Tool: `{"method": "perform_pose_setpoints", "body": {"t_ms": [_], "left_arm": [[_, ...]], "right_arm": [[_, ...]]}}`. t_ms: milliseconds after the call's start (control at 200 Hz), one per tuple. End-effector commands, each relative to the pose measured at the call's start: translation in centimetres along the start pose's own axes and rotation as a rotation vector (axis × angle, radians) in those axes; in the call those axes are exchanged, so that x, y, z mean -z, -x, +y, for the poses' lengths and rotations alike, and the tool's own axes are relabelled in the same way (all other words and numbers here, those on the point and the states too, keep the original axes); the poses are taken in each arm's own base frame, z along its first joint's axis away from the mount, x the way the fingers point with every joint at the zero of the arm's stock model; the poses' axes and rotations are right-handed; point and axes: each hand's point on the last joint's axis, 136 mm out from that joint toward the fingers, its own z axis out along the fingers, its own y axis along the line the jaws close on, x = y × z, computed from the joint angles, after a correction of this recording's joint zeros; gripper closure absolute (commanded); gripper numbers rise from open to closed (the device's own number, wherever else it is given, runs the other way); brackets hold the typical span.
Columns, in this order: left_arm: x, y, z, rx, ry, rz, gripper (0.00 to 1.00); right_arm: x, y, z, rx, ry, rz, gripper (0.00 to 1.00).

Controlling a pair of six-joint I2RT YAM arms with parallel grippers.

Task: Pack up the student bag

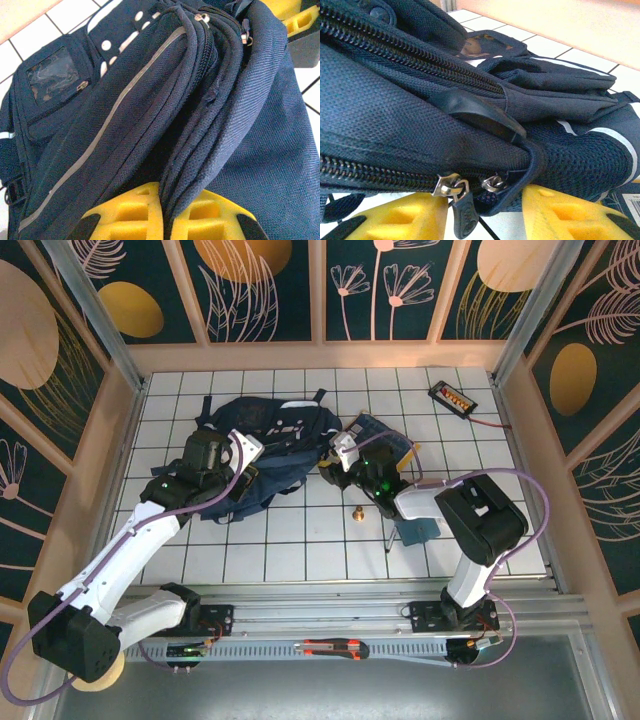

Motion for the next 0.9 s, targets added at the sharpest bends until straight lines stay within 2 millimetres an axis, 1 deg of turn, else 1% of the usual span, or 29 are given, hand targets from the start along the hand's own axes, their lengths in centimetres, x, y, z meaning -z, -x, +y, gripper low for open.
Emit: {"method": "perform_pose_setpoints", "body": {"t_ms": [0, 80, 170, 320, 390, 540, 716, 796, 826, 891], "left_arm": [[1.6, 3.1, 1.1, -0.01, 0.044, -0.098, 1.0], [1.6, 3.1, 1.1, -0.013, 0.042, -0.099, 1.0], [1.6, 3.2, 1.1, -0.016, 0.043, -0.104, 1.0], [1.6, 3.3, 1.1, -0.015, 0.043, -0.106, 1.0], [1.5, 3.2, 1.1, -0.014, 0.043, -0.104, 1.0], [1.6, 3.2, 1.2, -0.011, 0.045, -0.105, 1.0], [1.5, 3.2, 1.2, -0.006, 0.048, -0.101, 1.0], [1.4, 3.2, 1.3, -0.003, 0.051, -0.101, 1.0], [1.4, 3.2, 1.2, -0.003, 0.048, -0.099, 1.0], [1.2, 3.0, 1.4, -0.007, 0.053, -0.089, 1.0]], "right_arm": [[0.1, 0.1, 0.6, -0.009, 0.007, -0.019, 0.59], [0.1, -0.2, 0.8, -0.015, 0.007, -0.012, 0.62], [0.0, -0.3, 1.0, -0.021, 0.004, -0.01, 0.62], [-0.2, -0.5, 0.7, -0.031, -0.013, -0.003, 0.63], [-0.3, -0.7, 0.5, -0.046, -0.024, 0.002, 0.7], [-0.2, -1.2, 0.5, -0.061, -0.026, 0.012, 0.8], [0.1, -1.1, 0.5, -0.049, -0.026, 0.013, 0.91], [0.4, -1.1, 0.6, -0.043, -0.025, 0.016, 0.98], [0.5, -1.0, 0.6, -0.04, -0.024, 0.017, 1.0], [1.0, -0.7, 0.9, -0.033, -0.014, 0.023, 1.0]]}}
